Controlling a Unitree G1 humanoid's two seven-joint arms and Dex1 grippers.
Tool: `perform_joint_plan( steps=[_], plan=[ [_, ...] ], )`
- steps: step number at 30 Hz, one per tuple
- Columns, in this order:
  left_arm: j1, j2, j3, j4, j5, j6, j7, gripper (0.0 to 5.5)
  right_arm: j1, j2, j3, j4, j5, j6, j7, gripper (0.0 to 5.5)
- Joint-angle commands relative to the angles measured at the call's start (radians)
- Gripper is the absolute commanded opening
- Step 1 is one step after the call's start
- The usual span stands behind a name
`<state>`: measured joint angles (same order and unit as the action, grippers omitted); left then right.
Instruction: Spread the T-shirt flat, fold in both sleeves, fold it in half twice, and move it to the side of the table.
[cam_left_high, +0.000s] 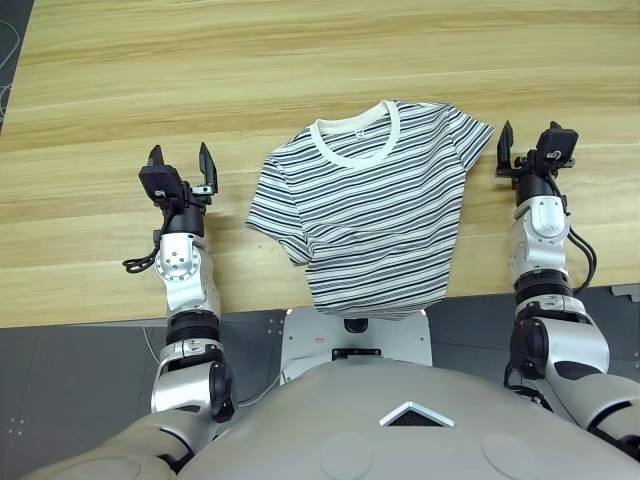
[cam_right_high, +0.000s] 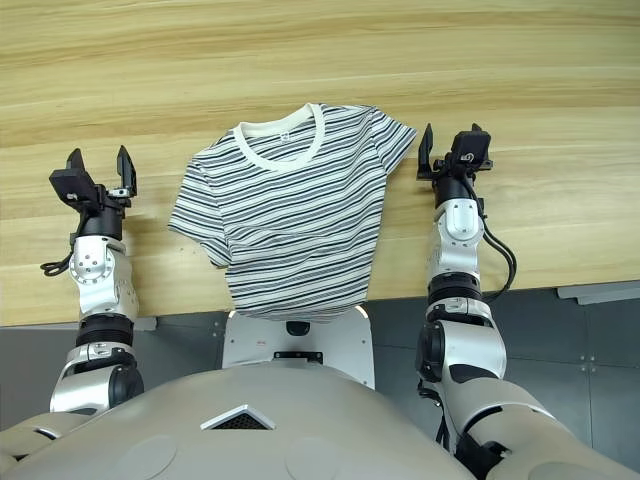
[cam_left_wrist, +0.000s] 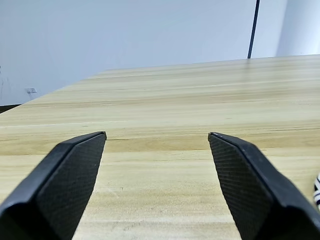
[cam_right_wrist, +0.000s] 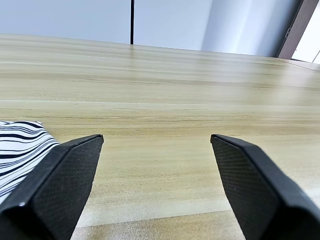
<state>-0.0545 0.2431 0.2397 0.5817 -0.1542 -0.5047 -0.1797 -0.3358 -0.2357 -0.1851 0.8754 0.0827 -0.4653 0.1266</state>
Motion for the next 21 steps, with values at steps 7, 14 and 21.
perform_joint_plan(
  steps=[7,14,21],
  plan=[
    [-0.01,0.006,0.003,-0.001,-0.006,0.016,-0.013,3.8,-0.011,0.005,-0.001,-0.005,0.002,0.003,0.0,3.98],
    [-0.012,0.006,0.004,0.0,-0.007,0.02,-0.015,3.8,-0.012,0.005,-0.001,-0.004,0.001,0.004,-0.001,3.98],
    [-0.015,0.007,0.005,0.006,-0.007,0.023,-0.016,3.8,-0.017,0.006,-0.003,0.002,0.005,0.007,0.002,3.98]
  ],
)
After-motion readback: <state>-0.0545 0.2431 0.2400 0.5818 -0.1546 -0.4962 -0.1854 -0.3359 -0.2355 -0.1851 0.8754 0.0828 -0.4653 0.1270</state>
